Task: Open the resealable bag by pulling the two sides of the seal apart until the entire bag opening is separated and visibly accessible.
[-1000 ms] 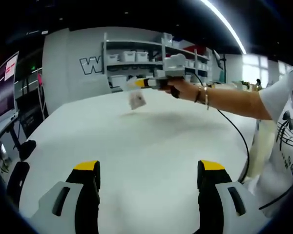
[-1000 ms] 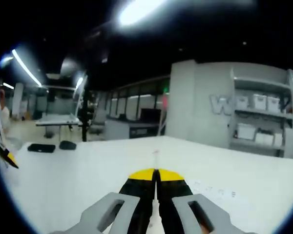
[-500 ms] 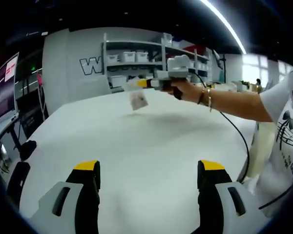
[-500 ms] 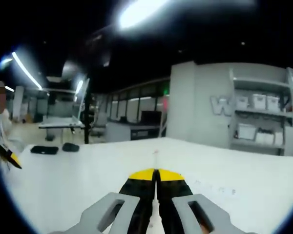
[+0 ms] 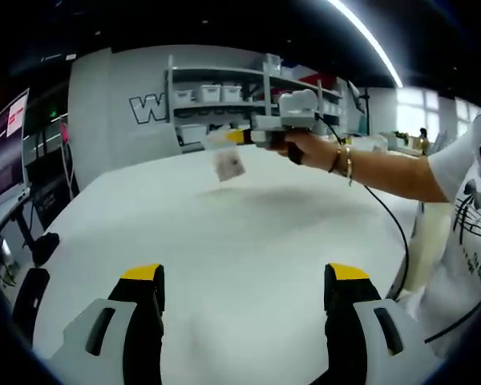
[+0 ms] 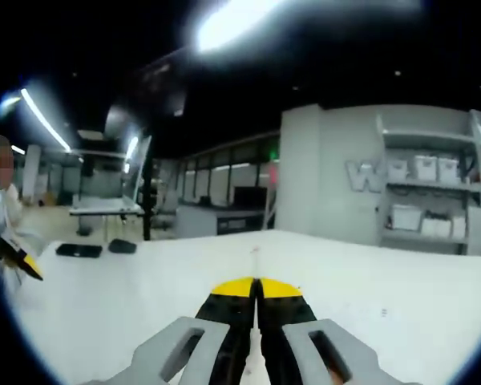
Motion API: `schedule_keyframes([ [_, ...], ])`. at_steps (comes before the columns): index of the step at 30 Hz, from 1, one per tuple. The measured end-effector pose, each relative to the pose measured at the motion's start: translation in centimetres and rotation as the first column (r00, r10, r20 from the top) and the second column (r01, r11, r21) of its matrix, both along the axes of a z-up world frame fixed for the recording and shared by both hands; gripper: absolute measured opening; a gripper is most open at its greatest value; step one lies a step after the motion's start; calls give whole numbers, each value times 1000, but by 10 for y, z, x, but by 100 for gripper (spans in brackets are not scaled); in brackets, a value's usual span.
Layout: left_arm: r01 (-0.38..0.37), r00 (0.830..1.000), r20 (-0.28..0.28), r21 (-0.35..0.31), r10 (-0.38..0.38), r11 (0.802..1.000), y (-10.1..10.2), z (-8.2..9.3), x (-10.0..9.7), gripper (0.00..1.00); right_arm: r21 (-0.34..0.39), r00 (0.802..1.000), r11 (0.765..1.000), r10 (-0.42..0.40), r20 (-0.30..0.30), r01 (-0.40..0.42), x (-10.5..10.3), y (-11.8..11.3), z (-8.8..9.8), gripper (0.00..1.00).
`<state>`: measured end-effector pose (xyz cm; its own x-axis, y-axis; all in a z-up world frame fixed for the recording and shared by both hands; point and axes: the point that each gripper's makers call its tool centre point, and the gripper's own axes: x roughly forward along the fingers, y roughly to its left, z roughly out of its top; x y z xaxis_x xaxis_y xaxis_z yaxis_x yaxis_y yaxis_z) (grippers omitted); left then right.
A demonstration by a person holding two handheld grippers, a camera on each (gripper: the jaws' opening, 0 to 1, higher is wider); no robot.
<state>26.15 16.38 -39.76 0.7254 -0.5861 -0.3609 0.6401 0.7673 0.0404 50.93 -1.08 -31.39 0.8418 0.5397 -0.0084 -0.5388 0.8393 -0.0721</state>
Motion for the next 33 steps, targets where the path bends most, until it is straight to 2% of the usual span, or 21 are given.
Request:
schedule_keyframes([
  [26,3,1000,-1,-6,-3,1000,-1,-1,-1,80,14,999,999,41,24,-41,-28,9,3,0],
  [33,5,1000,-1,-6,-5,1000,-1,-1,-3,80,29,998,999,45,31,-46,-43,8,4,0],
])
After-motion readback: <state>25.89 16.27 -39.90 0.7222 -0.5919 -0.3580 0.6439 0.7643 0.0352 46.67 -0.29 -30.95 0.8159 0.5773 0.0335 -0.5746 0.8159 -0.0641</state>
